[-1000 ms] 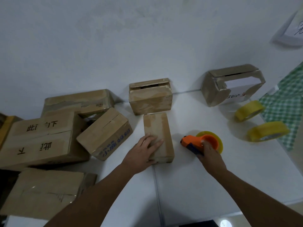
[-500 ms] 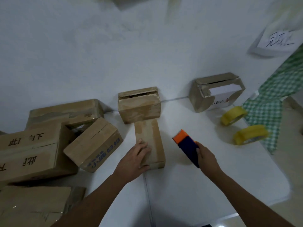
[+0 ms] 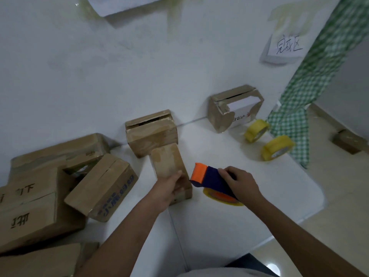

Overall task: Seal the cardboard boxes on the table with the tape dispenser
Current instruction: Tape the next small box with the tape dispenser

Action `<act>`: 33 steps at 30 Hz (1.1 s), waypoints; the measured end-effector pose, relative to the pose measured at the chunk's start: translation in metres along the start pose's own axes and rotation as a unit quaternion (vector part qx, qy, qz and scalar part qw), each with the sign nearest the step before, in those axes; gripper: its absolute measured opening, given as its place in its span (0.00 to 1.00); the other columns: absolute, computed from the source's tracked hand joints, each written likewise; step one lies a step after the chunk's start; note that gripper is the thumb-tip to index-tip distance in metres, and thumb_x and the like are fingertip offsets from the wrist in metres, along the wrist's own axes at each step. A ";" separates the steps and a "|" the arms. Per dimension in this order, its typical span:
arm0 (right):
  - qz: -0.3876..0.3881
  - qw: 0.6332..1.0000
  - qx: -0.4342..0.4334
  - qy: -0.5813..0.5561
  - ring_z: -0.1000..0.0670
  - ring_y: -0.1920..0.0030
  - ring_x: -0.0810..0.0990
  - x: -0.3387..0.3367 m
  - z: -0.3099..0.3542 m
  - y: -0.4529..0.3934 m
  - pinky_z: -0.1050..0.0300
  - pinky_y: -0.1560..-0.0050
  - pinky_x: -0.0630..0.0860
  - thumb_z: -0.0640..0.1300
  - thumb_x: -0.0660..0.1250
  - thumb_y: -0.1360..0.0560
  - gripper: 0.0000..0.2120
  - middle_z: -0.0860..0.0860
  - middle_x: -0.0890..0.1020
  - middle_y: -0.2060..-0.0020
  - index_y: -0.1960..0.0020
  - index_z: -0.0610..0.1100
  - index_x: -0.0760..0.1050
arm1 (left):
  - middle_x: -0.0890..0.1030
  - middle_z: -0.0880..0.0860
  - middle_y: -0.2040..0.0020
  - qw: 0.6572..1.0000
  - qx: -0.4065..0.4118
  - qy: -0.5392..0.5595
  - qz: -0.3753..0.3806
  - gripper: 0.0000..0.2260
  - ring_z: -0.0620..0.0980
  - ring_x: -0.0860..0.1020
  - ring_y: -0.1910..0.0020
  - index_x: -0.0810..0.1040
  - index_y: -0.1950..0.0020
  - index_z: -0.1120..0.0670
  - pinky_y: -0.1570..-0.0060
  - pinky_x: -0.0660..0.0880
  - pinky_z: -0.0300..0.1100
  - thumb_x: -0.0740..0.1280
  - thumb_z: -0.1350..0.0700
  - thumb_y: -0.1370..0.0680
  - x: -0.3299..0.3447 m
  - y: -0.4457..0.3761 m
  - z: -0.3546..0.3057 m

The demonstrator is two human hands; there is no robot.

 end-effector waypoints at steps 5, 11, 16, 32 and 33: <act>0.011 1.000 -0.025 0.003 0.59 0.64 0.78 -0.001 0.006 0.002 0.64 0.65 0.67 0.60 0.59 0.21 0.16 0.57 0.81 0.66 0.58 0.53 0.79 | 0.85 0.56 0.49 0.993 -0.054 0.097 0.029 0.13 0.51 0.83 0.49 0.81 0.43 0.58 0.54 0.78 0.42 0.68 0.50 0.20 0.008 0.007 -0.003; 0.016 1.000 -0.022 -0.012 0.59 0.63 0.78 0.000 0.005 0.003 0.66 0.65 0.67 0.60 0.59 0.22 0.16 0.59 0.81 0.65 0.56 0.53 0.79 | 0.86 0.55 0.55 0.995 -0.044 0.086 0.030 0.06 0.51 0.81 0.48 0.81 0.48 0.56 0.49 0.78 0.44 0.72 0.57 0.24 0.009 0.012 -0.002; 0.028 0.999 -0.031 -0.016 0.58 0.61 0.80 -0.001 0.007 -0.001 0.65 0.62 0.71 0.61 0.59 0.21 0.17 0.57 0.82 0.62 0.53 0.52 0.80 | 0.85 0.54 0.55 0.997 -0.034 0.062 0.014 0.03 0.50 0.80 0.50 0.83 0.51 0.55 0.50 0.78 0.42 0.69 0.60 0.21 0.011 0.013 -0.001; 0.068 0.993 -0.074 0.065 0.56 0.64 0.80 0.000 0.012 -0.013 0.62 0.62 0.78 0.67 0.57 0.23 0.23 0.57 0.83 0.64 0.52 0.53 0.83 | 0.83 0.56 0.50 0.988 0.069 -0.110 -0.079 0.07 0.51 0.80 0.51 0.80 0.46 0.56 0.50 0.79 0.45 0.63 0.57 0.17 0.013 0.014 0.009; 0.071 0.991 -0.081 0.079 0.56 0.65 0.80 -0.001 0.012 -0.015 0.62 0.62 0.78 0.67 0.56 0.24 0.23 0.57 0.83 0.65 0.52 0.53 0.83 | 0.82 0.56 0.51 0.987 0.078 -0.104 -0.089 0.07 0.50 0.80 0.53 0.80 0.47 0.57 0.52 0.78 0.44 0.63 0.57 0.17 0.011 0.014 0.009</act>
Point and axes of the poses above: each hand's wrist, its own y-axis away from the middle knuckle, its own x-axis out of the palm, z = x × y, the point moved 1 cm from there along -y, towards the middle knuckle
